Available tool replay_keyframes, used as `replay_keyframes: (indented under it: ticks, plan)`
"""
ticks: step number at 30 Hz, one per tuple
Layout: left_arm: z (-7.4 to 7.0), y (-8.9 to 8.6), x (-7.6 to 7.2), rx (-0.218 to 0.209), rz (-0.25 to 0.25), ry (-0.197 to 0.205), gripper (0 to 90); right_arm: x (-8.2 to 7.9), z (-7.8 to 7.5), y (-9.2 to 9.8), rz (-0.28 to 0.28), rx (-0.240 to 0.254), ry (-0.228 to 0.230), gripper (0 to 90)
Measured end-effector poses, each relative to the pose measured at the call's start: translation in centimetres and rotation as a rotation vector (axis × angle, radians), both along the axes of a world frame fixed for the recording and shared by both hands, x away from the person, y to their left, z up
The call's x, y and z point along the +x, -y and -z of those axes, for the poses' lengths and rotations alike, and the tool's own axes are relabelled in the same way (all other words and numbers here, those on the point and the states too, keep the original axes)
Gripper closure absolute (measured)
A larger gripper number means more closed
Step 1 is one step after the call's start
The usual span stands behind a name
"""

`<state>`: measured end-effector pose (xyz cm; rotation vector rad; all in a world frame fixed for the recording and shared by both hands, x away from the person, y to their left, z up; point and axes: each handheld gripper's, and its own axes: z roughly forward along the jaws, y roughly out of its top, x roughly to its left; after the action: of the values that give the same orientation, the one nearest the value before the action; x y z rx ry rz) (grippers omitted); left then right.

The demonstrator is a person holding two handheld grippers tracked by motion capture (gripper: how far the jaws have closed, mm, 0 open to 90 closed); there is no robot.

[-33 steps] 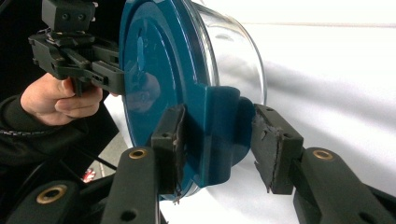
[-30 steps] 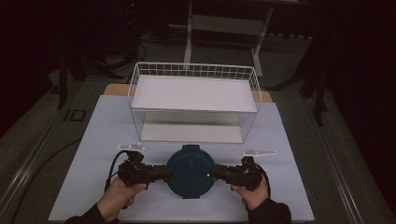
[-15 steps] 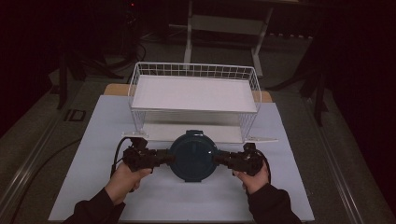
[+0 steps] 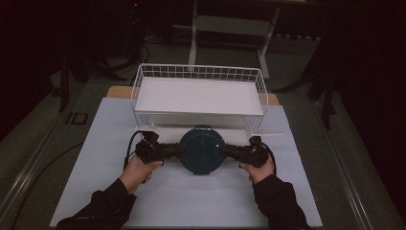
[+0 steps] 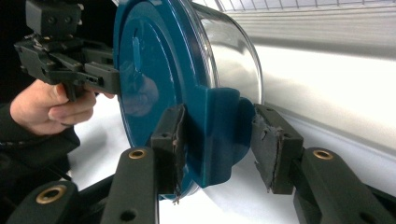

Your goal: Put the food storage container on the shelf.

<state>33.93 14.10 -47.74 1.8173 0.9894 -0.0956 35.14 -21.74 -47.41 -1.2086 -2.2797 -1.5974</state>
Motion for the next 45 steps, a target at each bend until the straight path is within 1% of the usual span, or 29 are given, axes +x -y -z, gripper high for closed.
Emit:
replay_keyframes:
  ticks: [1,4,6,7,8,11,12,16,19,21,22,23,25,26,27,28,33,34,36,37,38,39,40,42,43,44,45]
  plan:
    - [0.1,0.1,0.3,0.008,-0.001,0.010,55.4,0.3,0.2,0.0,0.005,0.001,-0.002,56.1]
    - [0.7,0.2,1.1,0.016,-0.011,0.021,55.2,1.0,0.6,0.0,0.015,-0.003,0.003,56.1]
    - [1.1,0.2,1.6,0.018,-0.024,0.025,55.1,1.5,0.8,-0.1,0.024,-0.015,0.004,56.1]
    - [1.1,0.2,1.6,0.018,-0.024,0.025,55.0,1.7,0.9,-0.2,0.027,-0.019,0.005,56.1]
    - [1.3,0.2,1.9,0.017,-0.027,0.025,55.0,1.7,0.9,-0.2,0.027,-0.019,0.005,56.1]
    - [1.7,0.2,2.6,0.011,-0.043,0.019,54.9,2.7,1.4,-0.3,0.033,-0.021,0.005,56.0]
    - [1.8,0.2,2.9,0.000,-0.055,0.014,54.9,2.8,1.4,-0.3,0.036,-0.021,0.003,56.0]
    - [1.9,0.2,3.6,-0.015,-0.071,0.021,54.7,3.6,1.8,-0.3,0.047,-0.009,0.001,56.0]
    - [2.0,0.3,4.0,-0.019,-0.079,0.030,54.6,4.0,1.9,-0.3,0.057,-0.003,0.003,55.9]
    - [2.0,0.3,4.1,-0.025,-0.084,0.023,54.6,4.3,2.0,-0.3,0.063,0.001,0.004,55.8]
    - [2.1,0.4,4.2,-0.030,-0.096,0.005,54.6,4.3,2.0,-0.3,0.064,0.001,0.004,55.8]
    - [2.2,0.4,4.3,-0.030,-0.098,0.001,54.6,4.5,2.1,-0.3,0.068,0.001,-0.001,55.8]
    - [2.5,0.3,4.5,-0.026,-0.099,0.000,54.5,4.7,2.3,-0.3,0.070,0.001,-0.005,55.7]
    - [2.6,0.3,4.6,-0.032,-0.105,-0.004,54.5,4.8,2.4,-0.4,0.070,0.001,-0.008,55.6]
    - [2.6,0.4,4.5,-0.038,-0.111,-0.008,54.4,4.9,2.6,-0.4,0.070,0.010,-0.016,55.6]
    - [2.6,0.3,4.6,-0.036,-0.106,-0.002,54.4,4.9,2.6,-0.3,0.070,0.014,-0.019,55.6]
    - [2.8,0.1,4.8,-0.056,-0.105,-0.012,54.1,5.0,2.7,-0.4,0.074,0.020,-0.016,55.3]
    - [2.8,0.2,4.8,-0.064,-0.108,-0.022,54.0,5.0,2.7,-0.4,0.076,0.026,-0.022,55.2]
    - [2.9,0.1,5.0,-0.065,-0.104,-0.021,53.7,5.2,3.1,-0.3,0.077,0.042,-0.045,54.9]
    - [2.9,0.2,5.0,-0.080,-0.108,-0.041,53.4,5.3,3.3,-0.2,0.081,0.050,-0.058,54.7]
    - [3.0,0.0,5.3,-0.069,-0.108,-0.033,53.3,5.4,3.5,-0.2,0.082,0.057,-0.053,54.5]
    - [3.1,-0.1,5.3,-0.072,-0.107,-0.031,53.2,5.4,3.6,-0.2,0.084,0.058,-0.061,54.2]
    - [3.2,-0.2,5.5,-0.080,-0.104,-0.035,53.1,5.4,3.6,-0.2,0.084,0.059,-0.060,54.1]
    - [3.3,-0.3,5.7,-0.092,-0.106,-0.044,52.8,5.6,3.6,-0.2,0.083,0.066,-0.077,53.8]
    - [3.4,-0.3,5.7,-0.094,-0.108,-0.050,52.6,5.7,3.6,-0.2,0.084,0.067,-0.073,53.5]
    - [3.4,-0.4,5.8,-0.093,-0.108,-0.053,52.4,5.8,3.7,-0.3,0.082,0.064,-0.058,52.7]
    - [3.4,-0.3,5.8,-0.085,-0.112,-0.046,51.4,5.7,3.6,-0.3,0.086,0.052,-0.063,51.5]
